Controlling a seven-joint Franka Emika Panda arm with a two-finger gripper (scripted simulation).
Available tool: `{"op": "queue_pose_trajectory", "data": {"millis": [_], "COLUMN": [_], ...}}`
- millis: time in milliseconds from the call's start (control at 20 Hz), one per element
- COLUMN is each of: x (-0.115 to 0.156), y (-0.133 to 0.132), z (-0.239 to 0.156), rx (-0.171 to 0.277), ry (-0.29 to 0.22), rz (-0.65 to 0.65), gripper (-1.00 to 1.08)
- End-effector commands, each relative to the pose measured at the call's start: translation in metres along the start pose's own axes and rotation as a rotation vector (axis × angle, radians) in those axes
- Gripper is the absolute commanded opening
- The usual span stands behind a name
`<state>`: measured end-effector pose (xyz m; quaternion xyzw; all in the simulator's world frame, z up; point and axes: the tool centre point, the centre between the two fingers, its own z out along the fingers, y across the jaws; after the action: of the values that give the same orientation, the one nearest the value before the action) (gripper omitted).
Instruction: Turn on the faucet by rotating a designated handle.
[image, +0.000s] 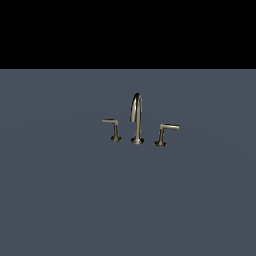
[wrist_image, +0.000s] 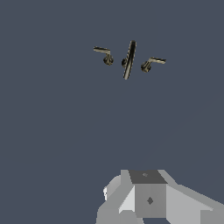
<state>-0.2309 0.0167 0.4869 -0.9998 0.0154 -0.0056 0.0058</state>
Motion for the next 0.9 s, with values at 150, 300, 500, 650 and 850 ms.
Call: {"op": "queue_pose_trajectory", "data": {"millis": [150, 300, 500, 650, 850], "x": [0.032, 0.055, 0.088, 0.112, 0.143], "y": [0.004, 0.008, 0.015, 0.022, 0.032], "z": [0.011, 0.020, 0.037, 0.052, 0.075], "rx": [0.025, 0.040, 0.060, 0.072, 0.083], "ry": [-0.005, -0.009, -0.016, -0.023, -0.031], "rz": [0.115, 0.201, 0.328, 0.426, 0.559], "gripper": [-1.00, -1.00, -1.00, -1.00, -1.00]}}
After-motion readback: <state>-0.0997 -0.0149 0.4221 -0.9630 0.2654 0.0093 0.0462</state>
